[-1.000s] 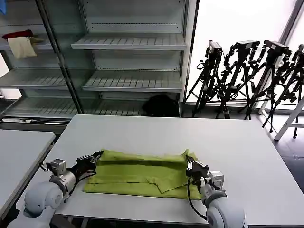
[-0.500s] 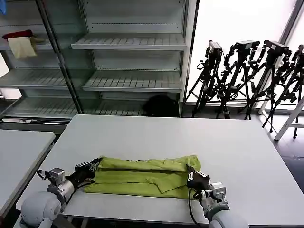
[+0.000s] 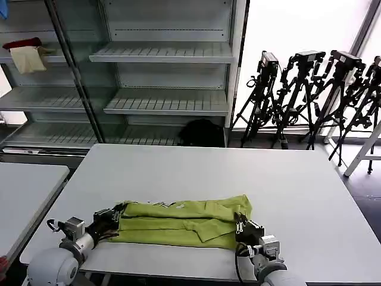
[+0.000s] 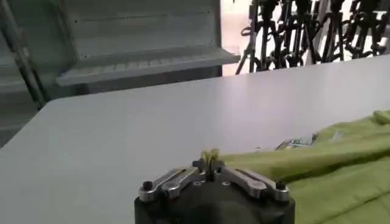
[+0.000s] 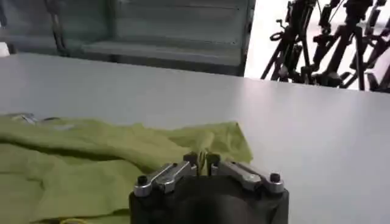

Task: Fold and organize the clothes.

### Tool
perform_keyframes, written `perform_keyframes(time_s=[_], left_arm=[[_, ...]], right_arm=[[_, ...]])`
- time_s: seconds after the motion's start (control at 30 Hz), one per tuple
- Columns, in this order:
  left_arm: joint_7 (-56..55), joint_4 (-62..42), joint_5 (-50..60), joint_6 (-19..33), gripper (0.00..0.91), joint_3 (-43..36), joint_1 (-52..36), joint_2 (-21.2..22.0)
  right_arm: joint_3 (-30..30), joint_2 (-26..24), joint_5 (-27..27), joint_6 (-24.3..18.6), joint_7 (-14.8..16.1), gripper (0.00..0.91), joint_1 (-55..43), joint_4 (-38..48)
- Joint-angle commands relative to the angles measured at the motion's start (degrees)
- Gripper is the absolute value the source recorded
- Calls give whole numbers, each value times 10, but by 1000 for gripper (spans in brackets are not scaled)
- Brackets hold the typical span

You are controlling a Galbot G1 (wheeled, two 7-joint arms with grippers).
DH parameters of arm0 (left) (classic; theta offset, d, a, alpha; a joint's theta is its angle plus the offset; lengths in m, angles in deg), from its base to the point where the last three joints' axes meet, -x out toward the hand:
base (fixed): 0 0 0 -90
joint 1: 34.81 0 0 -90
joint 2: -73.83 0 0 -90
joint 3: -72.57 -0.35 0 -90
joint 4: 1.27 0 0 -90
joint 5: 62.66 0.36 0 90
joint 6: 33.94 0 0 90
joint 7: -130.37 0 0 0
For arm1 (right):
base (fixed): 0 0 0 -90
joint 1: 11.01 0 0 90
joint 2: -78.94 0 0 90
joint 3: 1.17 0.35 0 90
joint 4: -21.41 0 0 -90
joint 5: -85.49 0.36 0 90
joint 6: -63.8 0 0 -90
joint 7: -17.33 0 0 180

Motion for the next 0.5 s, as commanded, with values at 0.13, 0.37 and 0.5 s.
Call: perform_keyframes(time_s=[0.13, 0.37, 0.5], left_arm=[[-18, 31, 12, 6, 907, 7, 16, 19], [-86, 60, -17, 6, 907, 25, 47, 64], [-141, 69, 0, 30, 907, 14, 88, 102]], right_arm=[[19, 3, -119, -11, -4, 907, 7, 0], [72, 11, 24, -89, -10, 907, 5, -39], [130, 10, 249, -110, 0, 907, -37, -53]])
